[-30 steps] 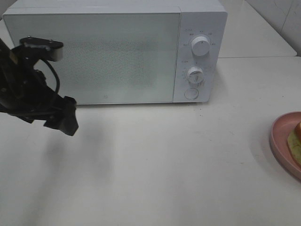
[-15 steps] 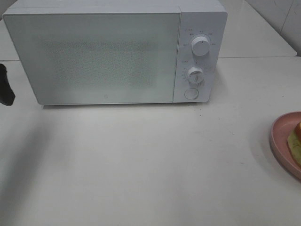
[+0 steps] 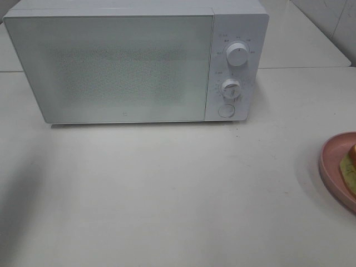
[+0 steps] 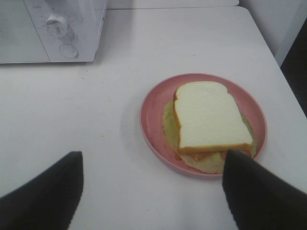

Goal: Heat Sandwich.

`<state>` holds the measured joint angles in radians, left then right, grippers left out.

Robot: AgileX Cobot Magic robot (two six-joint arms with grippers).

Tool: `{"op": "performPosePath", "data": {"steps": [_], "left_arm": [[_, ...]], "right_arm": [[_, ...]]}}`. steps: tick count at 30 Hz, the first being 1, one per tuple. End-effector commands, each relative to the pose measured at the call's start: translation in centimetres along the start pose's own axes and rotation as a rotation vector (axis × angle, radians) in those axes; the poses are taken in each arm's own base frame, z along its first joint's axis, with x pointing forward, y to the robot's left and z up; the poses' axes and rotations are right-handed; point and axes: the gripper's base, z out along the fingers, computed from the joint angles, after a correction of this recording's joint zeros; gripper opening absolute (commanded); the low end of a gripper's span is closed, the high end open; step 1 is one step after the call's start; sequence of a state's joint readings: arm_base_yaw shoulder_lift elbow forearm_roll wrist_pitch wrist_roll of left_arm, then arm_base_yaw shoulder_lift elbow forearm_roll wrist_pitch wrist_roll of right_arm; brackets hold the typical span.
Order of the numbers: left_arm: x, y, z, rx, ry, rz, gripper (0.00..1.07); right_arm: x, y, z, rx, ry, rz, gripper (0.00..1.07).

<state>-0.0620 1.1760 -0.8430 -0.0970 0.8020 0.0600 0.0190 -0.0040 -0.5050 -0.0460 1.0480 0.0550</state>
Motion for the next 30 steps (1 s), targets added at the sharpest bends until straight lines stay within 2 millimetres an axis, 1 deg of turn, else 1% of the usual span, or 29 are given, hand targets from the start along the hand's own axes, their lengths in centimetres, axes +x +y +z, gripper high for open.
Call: {"op": "performPosePath", "data": {"steps": [1, 2, 3, 6, 7, 8, 9, 11, 12, 13, 15, 16, 19, 20, 21, 23, 25, 27, 29, 30], "left_arm": [[1.2, 0.0, -0.9, -0.004, -0.055, 0.004, 0.88], [2.1, 0.0, -1.3, -0.007, -0.077, 0.006, 0.88], [2.1, 0.0, -1.3, -0.007, -0.077, 0.006, 0.88], [3.6, 0.0, -1.9, -0.007, -0.107, 0.007, 0.88], [4.5, 0.0, -2.2, -0.006, -0.116, 0.007, 0.88], [4.9, -0.1, -2.4, -0.005, -0.123, 0.007, 0.88], [4.9, -0.1, -2.4, -0.005, -0.123, 0.007, 0.88], [5.7, -0.1, -2.8, -0.004, -0.135, 0.007, 0.88], [6.6, -0.1, -3.2, -0.002, -0.149, 0.007, 0.88], [6.6, -0.1, -3.2, -0.002, -0.149, 0.007, 0.88], [7.4, -0.2, -3.6, 0.002, -0.157, 0.006, 0.88], [8.3, -0.2, -4.0, 0.004, -0.159, 0.008, 0.88], [9.1, -0.3, -4.4, 0.006, -0.153, 0.009, 0.88], [9.4, -0.3, -4.7, 0.008, -0.155, 0.007, 0.88], [10.1, -0.4, -5.3, 0.010, -0.156, 0.007, 0.88], [10.5, -0.4, -5.7, 0.011, -0.159, 0.009, 0.88], [11.4, -0.5, -6.4, 0.014, -0.168, 0.009, 0.88], [11.7, -0.5, -6.6, 0.015, -0.170, 0.006, 0.88], [12.4, -0.5, -6.4, 0.017, -0.172, -0.004, 0.88], [12.9, -0.6, -6.8, 0.024, -0.205, -0.005, 0.88]], "right_arm": [[0.1, 0.0, -0.3, 0.001, -0.036, 0.003, 0.76], [0.1, 0.0, -0.3, 0.001, -0.036, 0.003, 0.76], [0.1, 0.0, -0.3, 0.001, -0.036, 0.003, 0.76], [0.1, 0.0, -0.3, 0.001, -0.036, 0.003, 0.76], [0.1, 0.0, -0.3, 0.001, -0.036, 0.003, 0.76], [0.1, 0.0, -0.3, 0.001, -0.036, 0.003, 0.76], [0.1, 0.0, -0.3, 0.001, -0.036, 0.003, 0.76], [0.1, 0.0, -0.3, 0.001, -0.036, 0.003, 0.76], [0.1, 0.0, -0.3, 0.001, -0.036, 0.003, 0.76], [0.1, 0.0, -0.3, 0.001, -0.036, 0.003, 0.76], [0.1, 0.0, -0.3, 0.001, -0.036, 0.003, 0.76], [0.1, 0.0, -0.3, 0.001, -0.036, 0.003, 0.76], [0.1, 0.0, -0.3, 0.001, -0.036, 0.003, 0.76], [0.1, 0.0, -0.3, 0.001, -0.036, 0.003, 0.76], [0.1, 0.0, -0.3, 0.001, -0.036, 0.003, 0.76], [0.1, 0.0, -0.3, 0.001, -0.036, 0.003, 0.76], [0.1, 0.0, -0.3, 0.001, -0.036, 0.003, 0.76], [0.1, 0.0, -0.3, 0.001, -0.036, 0.003, 0.76], [0.1, 0.0, -0.3, 0.001, -0.036, 0.003, 0.76], [0.1, 0.0, -0.3, 0.001, -0.036, 0.003, 0.76]]}}
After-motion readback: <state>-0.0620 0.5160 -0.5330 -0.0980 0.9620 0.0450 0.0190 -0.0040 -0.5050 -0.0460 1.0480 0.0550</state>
